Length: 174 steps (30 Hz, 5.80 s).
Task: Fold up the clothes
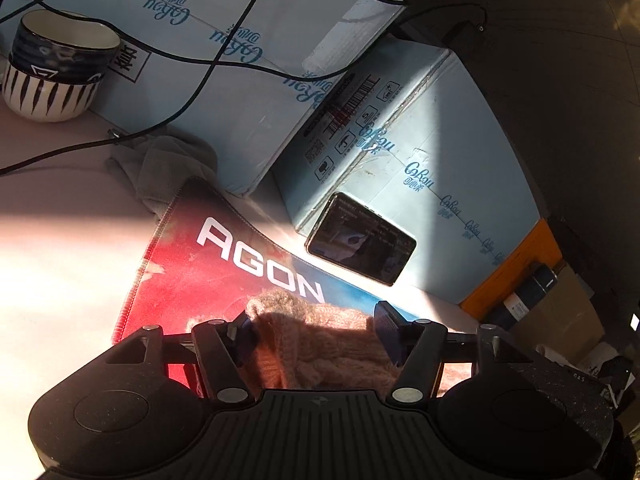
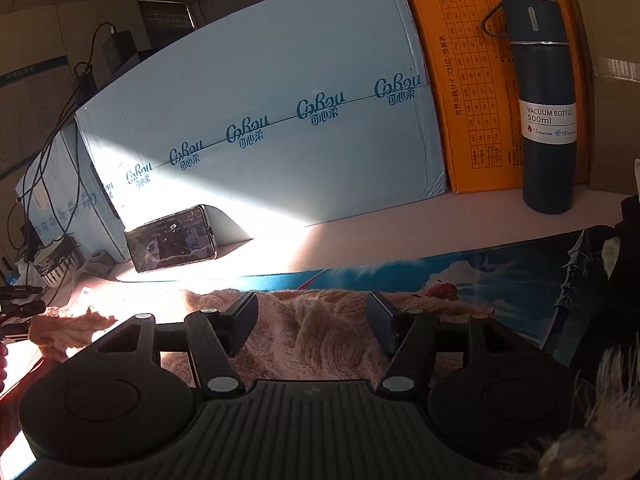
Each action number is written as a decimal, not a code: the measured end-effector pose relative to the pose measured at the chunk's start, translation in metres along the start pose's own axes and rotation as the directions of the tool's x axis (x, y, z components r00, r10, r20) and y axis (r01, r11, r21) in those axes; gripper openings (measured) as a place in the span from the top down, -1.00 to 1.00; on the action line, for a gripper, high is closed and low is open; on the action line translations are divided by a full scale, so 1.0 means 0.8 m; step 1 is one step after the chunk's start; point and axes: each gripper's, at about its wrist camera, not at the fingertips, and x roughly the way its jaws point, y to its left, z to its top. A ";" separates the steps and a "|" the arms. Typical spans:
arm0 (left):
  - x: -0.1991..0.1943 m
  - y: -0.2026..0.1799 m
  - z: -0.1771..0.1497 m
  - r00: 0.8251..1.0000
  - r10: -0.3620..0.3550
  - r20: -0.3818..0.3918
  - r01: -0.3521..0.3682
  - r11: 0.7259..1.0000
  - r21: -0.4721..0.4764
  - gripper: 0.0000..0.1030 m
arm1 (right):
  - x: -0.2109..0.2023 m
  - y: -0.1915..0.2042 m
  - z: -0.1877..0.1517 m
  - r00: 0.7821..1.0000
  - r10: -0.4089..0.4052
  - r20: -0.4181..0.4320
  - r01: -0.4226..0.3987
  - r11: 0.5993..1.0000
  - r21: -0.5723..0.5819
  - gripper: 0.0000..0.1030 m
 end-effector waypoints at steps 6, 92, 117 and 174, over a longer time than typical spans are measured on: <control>0.000 -0.021 -0.013 0.999 0.050 -0.006 -0.049 0.996 0.077 -0.25 | -0.053 -0.002 -0.028 0.998 -0.056 -0.010 0.055 0.996 -0.069 -0.41; 0.034 -0.167 -0.024 0.994 0.008 0.108 -0.021 0.993 0.119 0.65 | -0.011 0.031 -0.066 0.978 0.114 0.173 -0.159 0.948 0.276 -0.58; 0.087 -0.208 -0.082 0.999 -0.005 -0.054 0.014 0.986 0.169 -0.49 | -0.015 0.033 -0.065 0.975 0.125 0.182 -0.170 0.951 0.257 -0.58; 0.048 -0.227 -0.052 0.906 0.253 0.339 -0.386 0.819 0.424 0.58 | -0.019 0.030 -0.070 0.942 0.266 0.202 -0.321 0.891 0.322 -0.60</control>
